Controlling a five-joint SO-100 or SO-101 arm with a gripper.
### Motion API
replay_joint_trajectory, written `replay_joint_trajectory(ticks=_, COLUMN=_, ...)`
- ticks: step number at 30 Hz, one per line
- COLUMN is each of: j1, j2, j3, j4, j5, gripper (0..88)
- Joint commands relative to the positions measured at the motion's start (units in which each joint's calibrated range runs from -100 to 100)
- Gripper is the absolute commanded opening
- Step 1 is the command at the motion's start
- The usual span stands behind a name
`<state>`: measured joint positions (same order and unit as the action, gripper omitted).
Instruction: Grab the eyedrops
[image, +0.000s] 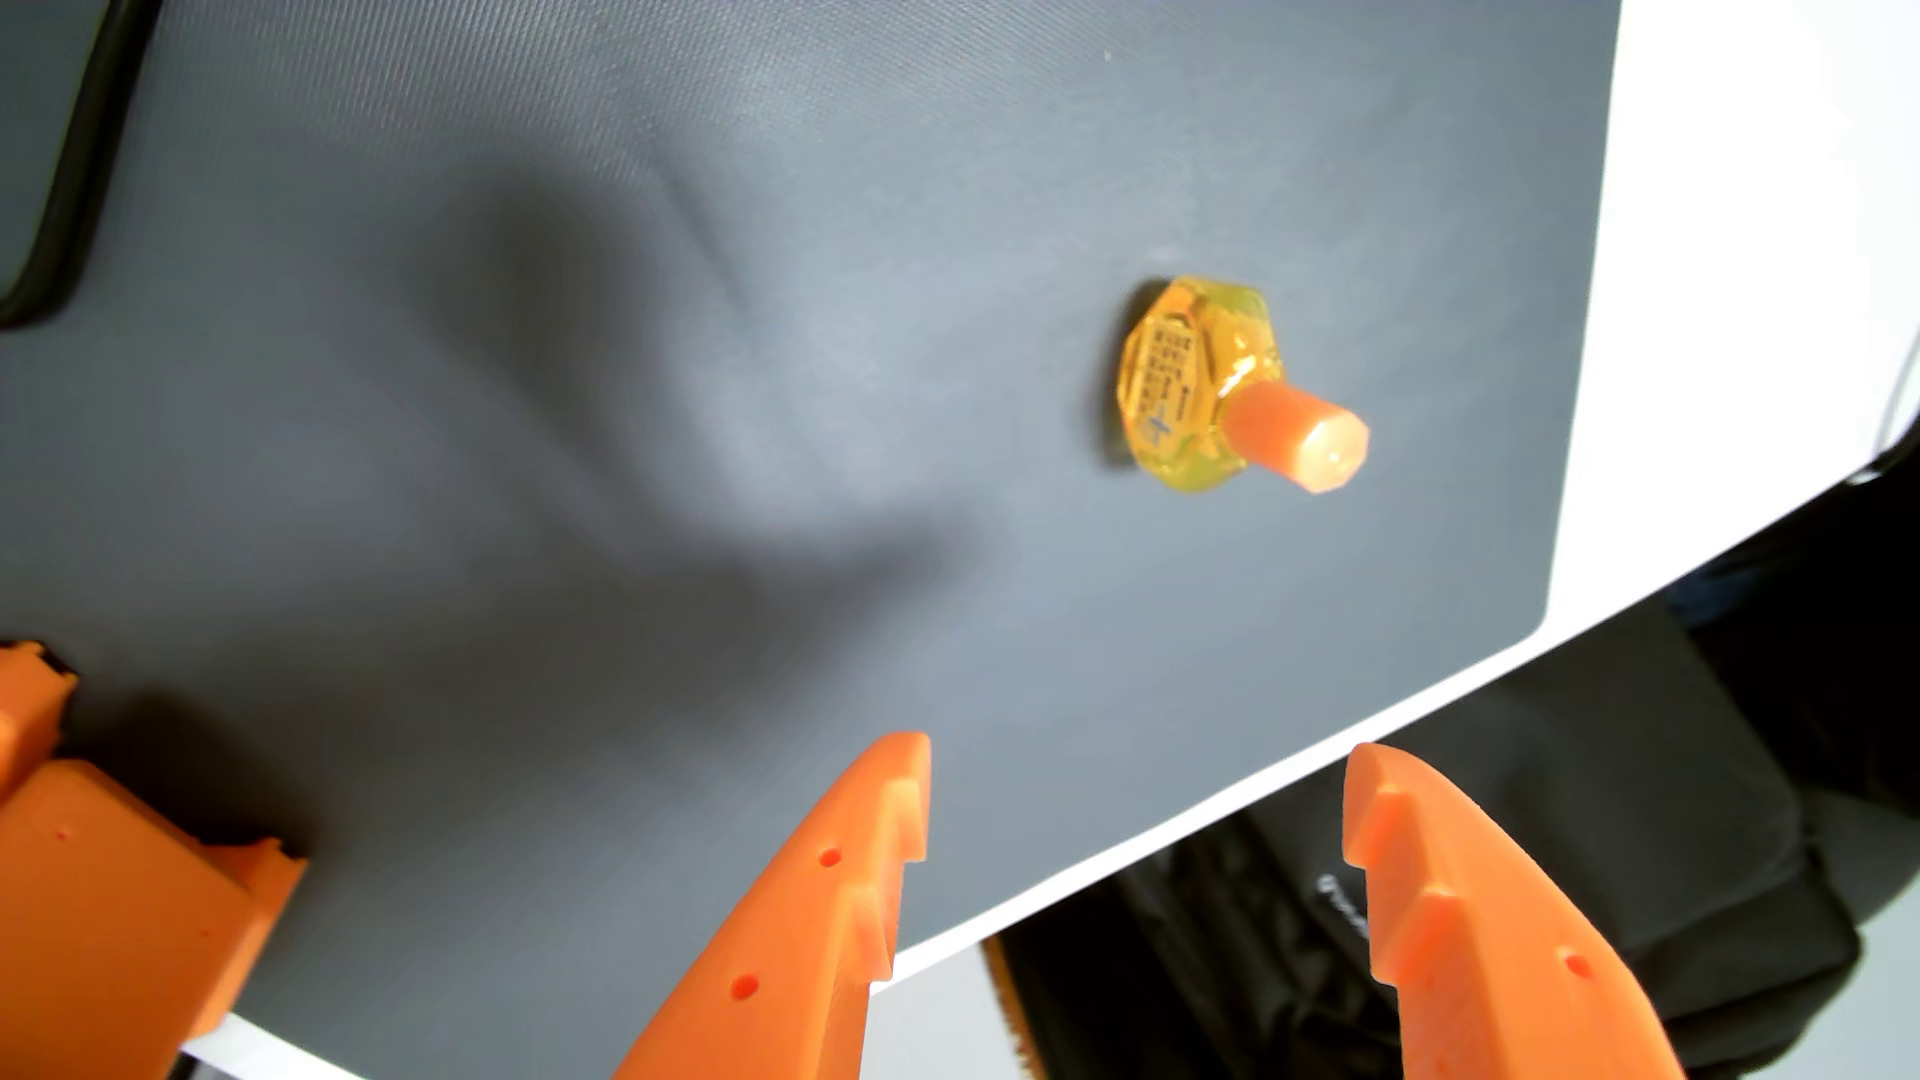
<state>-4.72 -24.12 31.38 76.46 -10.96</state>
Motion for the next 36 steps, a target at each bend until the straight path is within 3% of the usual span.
replay_joint_trajectory(ticks=1, j1=-1.35, j2=5.39, j3=-6.84, j4=0.43, j5=-3.15, gripper=23.0)
replay_joint_trajectory(ticks=8, j1=-3.01, j2=14.48, j3=-19.72, j4=4.76, j5=-7.33, gripper=23.0)
replay_joint_trajectory(ticks=36, j1=-0.6, j2=40.98, j3=-38.45, j4=3.12, j5=-5.97, gripper=23.1)
